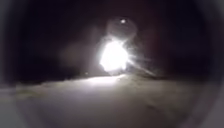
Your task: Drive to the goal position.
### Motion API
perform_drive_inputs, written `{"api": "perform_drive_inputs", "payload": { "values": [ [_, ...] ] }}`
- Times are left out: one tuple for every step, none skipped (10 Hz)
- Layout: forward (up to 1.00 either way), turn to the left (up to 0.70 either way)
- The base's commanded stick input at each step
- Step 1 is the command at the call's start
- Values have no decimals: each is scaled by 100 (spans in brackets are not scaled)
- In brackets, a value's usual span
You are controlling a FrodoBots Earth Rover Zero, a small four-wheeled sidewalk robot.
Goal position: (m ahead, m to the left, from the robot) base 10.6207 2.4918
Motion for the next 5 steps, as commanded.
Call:
{"api": "perform_drive_inputs", "payload": {
  "values": [
    [85, 0],
    [85, 19],
    [85, 34],
    [85, 34],
    [85, 34]
  ]
}}
